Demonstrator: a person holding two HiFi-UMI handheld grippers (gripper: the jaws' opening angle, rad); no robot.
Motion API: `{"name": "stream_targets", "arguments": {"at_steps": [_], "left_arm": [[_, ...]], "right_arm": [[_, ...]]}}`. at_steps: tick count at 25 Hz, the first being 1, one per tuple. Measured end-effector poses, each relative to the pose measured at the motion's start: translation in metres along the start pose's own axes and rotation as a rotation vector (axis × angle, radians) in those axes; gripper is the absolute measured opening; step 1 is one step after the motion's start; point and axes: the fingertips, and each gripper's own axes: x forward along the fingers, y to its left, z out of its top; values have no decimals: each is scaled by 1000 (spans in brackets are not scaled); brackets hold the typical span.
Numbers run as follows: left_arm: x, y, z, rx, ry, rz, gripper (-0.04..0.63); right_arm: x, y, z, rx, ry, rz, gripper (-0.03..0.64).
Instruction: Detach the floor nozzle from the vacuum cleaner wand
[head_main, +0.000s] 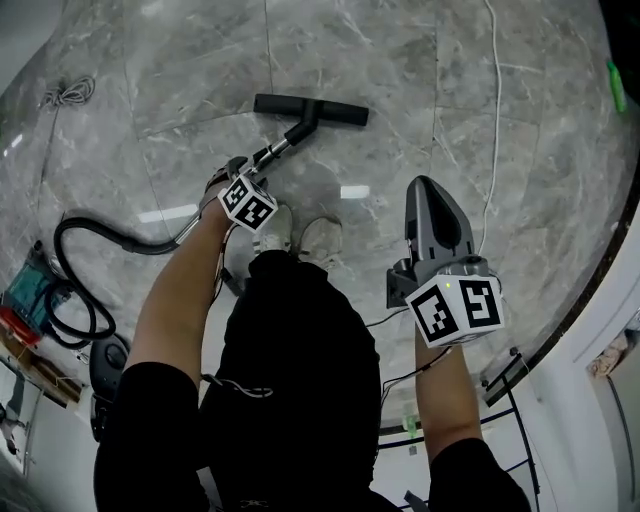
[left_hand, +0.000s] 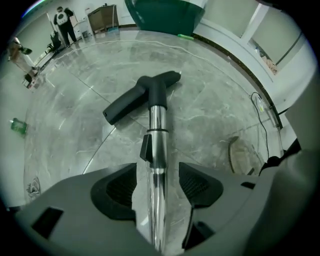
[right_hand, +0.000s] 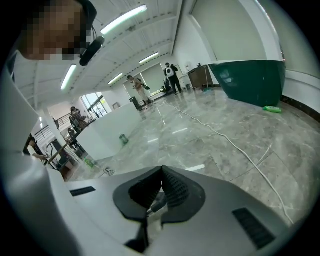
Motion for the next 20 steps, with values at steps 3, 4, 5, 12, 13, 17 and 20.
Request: {"name": "stream_targets", "arguments": {"at_steps": [3, 4, 5, 12, 13, 17, 20], "left_arm": [[32, 2, -1, -27, 39, 11, 248], [40, 2, -2, -35, 54, 11, 247], [48, 2, -3, -39, 69, 19, 247], [65, 3, -5, -15, 83, 8, 181], [63, 0, -5, -15, 86, -15, 167], [23, -17, 13, 14, 13, -98, 166], [-33, -32, 42, 29, -116, -131, 166]], "right_arm": [[17, -17, -5, -10, -8, -5, 15], [22, -20, -5, -15, -9, -2, 15], [27, -21, -5, -21, -10, 3, 15], [45, -27, -9, -7, -5, 2, 15], [43, -26, -11, -1, 1, -1, 15], [23, -11, -14, 37, 21, 3, 15], [2, 15, -14, 90, 26, 63, 15]]}}
